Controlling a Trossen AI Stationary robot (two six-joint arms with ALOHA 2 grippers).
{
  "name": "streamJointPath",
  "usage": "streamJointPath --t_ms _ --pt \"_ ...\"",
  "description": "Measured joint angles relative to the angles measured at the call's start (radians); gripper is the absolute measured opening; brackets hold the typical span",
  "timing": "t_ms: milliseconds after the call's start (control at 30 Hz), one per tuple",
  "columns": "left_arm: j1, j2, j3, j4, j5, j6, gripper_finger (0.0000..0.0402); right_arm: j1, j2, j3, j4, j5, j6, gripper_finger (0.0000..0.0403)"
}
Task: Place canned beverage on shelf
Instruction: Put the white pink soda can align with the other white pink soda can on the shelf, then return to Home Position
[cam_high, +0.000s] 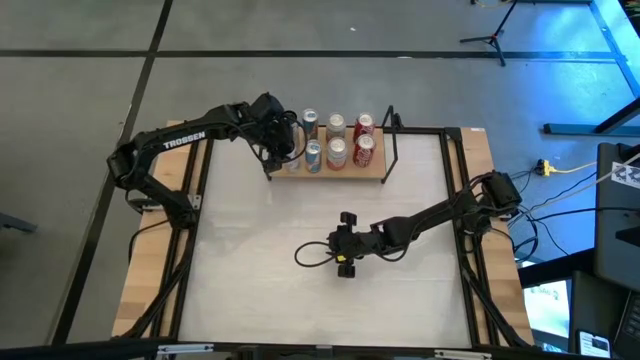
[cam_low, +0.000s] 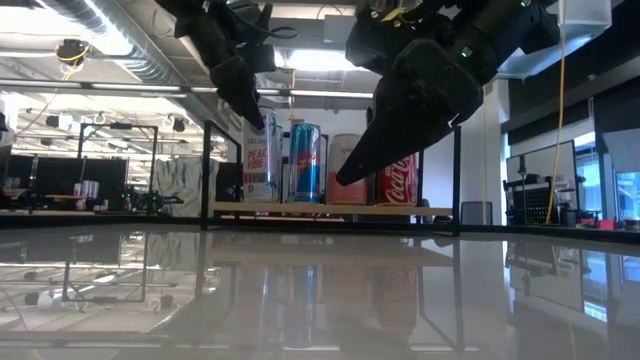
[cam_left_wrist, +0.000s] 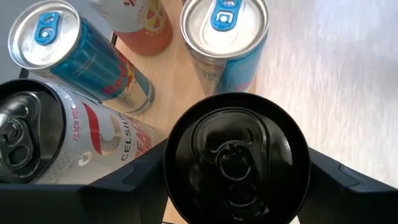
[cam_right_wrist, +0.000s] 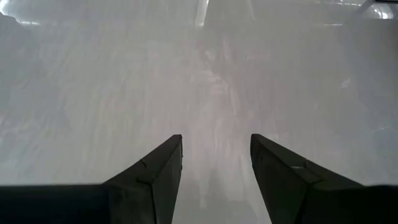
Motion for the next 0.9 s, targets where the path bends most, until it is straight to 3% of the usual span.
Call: streamJointPath --t_ms 467,700,900 --pt "0.0 0.0 0.002 0.022 0.001 0.019 0.0313 0.0 0.0 0.0 0.0 0.0 0.0 0.0191" --pt "0.0 0.0 0.02 0.017 -0.028 0.015 0.0321 0.0 0.0 0.0 0.0 0.0 0.0 0.0191" --pt "-0.009 -0.003 0.127 -0.077 -0.059 -0.004 0.0321 0.0 0.0 0.0 -0.003 0.0 0.0 0.0191"
